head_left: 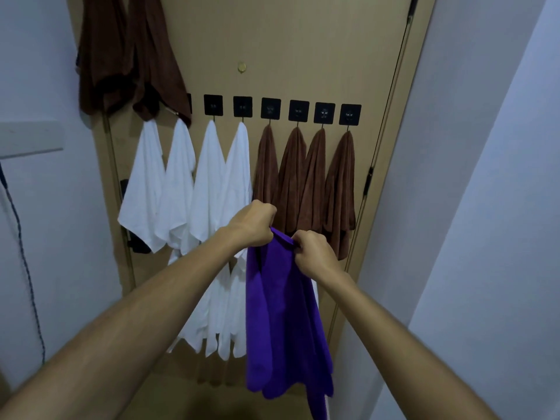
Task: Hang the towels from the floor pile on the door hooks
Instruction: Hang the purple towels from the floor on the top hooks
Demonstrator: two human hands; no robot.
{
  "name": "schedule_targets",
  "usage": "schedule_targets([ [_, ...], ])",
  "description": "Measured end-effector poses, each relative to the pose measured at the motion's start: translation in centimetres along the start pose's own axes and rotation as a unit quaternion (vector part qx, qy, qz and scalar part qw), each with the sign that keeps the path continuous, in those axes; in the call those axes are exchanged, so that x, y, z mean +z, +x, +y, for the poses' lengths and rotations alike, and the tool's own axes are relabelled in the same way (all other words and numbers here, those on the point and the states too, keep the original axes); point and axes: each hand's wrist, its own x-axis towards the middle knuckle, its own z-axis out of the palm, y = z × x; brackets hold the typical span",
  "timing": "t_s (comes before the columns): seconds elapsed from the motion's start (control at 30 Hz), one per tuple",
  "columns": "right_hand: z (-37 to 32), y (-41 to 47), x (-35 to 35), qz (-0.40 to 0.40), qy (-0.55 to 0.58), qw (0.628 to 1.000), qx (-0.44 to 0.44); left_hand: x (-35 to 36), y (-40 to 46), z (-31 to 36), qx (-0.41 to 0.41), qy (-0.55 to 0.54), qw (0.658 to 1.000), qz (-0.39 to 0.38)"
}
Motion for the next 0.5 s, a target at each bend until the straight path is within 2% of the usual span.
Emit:
schedule_targets([
  [0.23, -5.0, 1.7, 1.2, 0.027, -0.097, 0.994, 0.042, -2.5, -0.8, -4.2, -0.021, 0.020, 1.000, 0.004],
  [0.3, -6.3, 2.5, 1.7, 0.046, -0.025, 0.997, 0.054, -2.9, -1.1, -5.9, -0.018, -0.002, 1.000, -0.004],
  [0.4, -8.0, 3.9, 1.9, 0.062, 0.115, 0.989, 0.063, -3.3, -1.3, -8.6, -0.020, -0.091, 0.996, -0.013],
  [0.5, -9.1, 5.5, 2.0, 0.072, 0.122, 0.989, 0.042, -3.8, -1.4, -10.6, -0.027, -0.134, 0.990, -0.019],
])
